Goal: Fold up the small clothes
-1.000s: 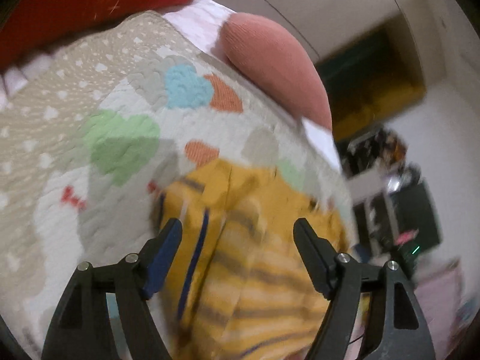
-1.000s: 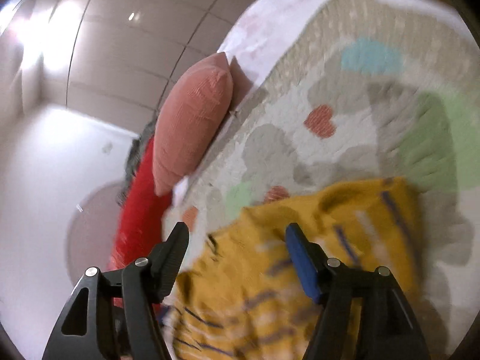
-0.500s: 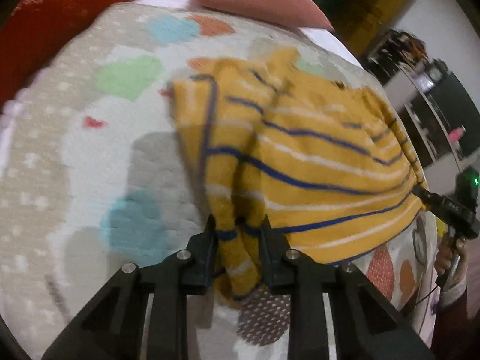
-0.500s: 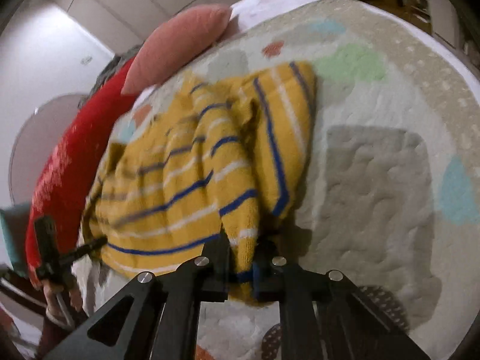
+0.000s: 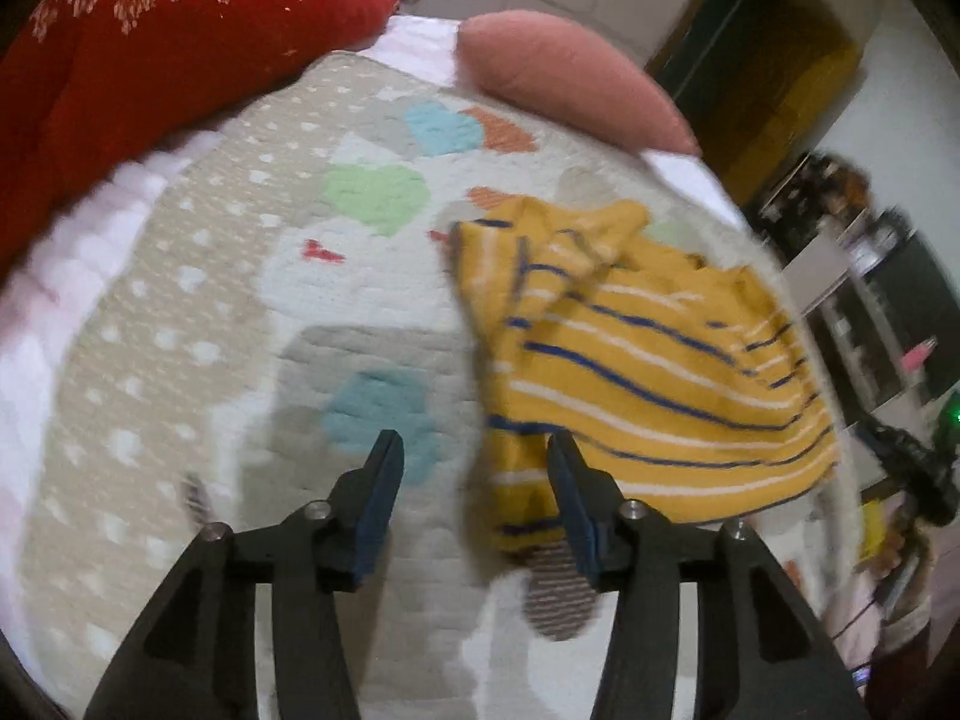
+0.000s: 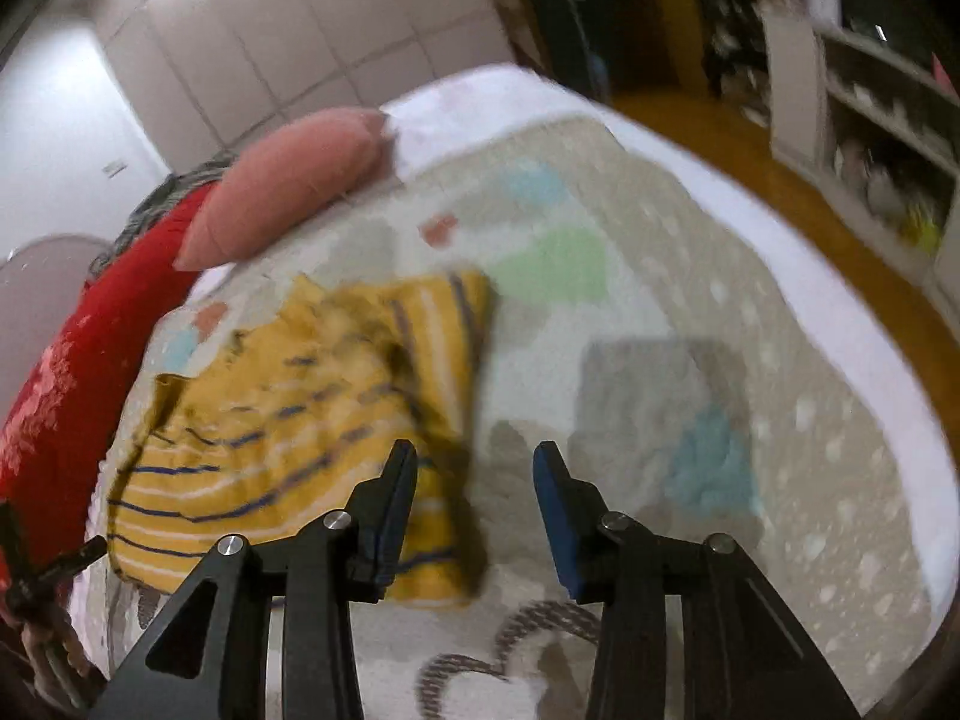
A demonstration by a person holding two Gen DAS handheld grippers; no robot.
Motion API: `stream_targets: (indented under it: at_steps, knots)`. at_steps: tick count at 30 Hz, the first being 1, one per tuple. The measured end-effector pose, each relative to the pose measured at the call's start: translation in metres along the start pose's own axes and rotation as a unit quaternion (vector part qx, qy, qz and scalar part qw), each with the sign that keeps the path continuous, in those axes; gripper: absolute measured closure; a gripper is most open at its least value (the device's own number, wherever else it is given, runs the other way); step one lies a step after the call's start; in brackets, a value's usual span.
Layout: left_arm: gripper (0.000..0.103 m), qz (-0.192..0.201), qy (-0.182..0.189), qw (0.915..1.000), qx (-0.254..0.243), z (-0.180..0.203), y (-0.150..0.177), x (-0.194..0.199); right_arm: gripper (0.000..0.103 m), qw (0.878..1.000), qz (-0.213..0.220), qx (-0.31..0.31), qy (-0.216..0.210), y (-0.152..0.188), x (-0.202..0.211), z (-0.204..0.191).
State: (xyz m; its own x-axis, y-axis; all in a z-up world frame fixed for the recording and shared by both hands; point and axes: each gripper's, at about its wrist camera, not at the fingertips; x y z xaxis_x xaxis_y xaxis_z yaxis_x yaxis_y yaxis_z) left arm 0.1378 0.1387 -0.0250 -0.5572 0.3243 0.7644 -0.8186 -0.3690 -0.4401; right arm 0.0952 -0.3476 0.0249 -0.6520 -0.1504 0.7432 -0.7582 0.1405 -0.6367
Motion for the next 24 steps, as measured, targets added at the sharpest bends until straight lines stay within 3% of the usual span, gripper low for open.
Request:
stream_targets:
  at_steps: [3, 7, 12, 17, 20, 22, 24]
  knots:
    - [0.049, 0.009, 0.035, 0.9991, 0.020, 0.007, 0.010, -0.015, 0.059, 0.999, -0.010, 0.041, -0.026, -0.012, -0.012, -0.041]
    - [0.049, 0.007, 0.030, 0.9991, 0.029, 0.004, 0.023, -0.038, 0.059, 0.995, -0.044, 0.081, -0.049, -0.024, -0.054, -0.093]
    - [0.044, 0.036, 0.045, 0.9983, -0.001, 0.005, 0.032, -0.040, 0.059, 0.990, -0.082, 0.113, -0.026, -0.050, -0.129, -0.129]
    - [0.039, 0.050, 0.059, 0.9970, -0.007, 0.003, 0.038, -0.042, 0.057, 0.985, -0.151, 0.087, 0.013, -0.075, -0.210, -0.136]
    - [0.038, 0.055, 0.070, 0.9960, -0.005, 0.000, 0.041, -0.039, 0.057, 0.988, -0.121, 0.090, 0.038, -0.091, -0.200, -0.154]
    - [0.038, 0.057, 0.080, 0.9952, 0.001, -0.003, 0.041, -0.038, 0.057, 0.992, -0.065, 0.106, 0.026, -0.096, -0.169, -0.176]
    - [0.038, 0.060, 0.089, 0.9942, 0.006, -0.005, 0.042, -0.036, 0.057, 0.989, -0.047, 0.139, -0.017, -0.090, -0.143, -0.206]
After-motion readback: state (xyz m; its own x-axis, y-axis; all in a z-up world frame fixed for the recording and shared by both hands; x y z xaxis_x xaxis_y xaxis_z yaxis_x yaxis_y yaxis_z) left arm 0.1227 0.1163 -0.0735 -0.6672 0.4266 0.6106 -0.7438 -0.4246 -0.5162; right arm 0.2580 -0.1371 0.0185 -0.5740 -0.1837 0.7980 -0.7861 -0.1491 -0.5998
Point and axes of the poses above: each gripper's, at about its wrist camera, not at the fingertips, and x roughly against the way its jaws point, z to its right, y to its underside, and after that the axes turned 6 degrees about x, right-handed
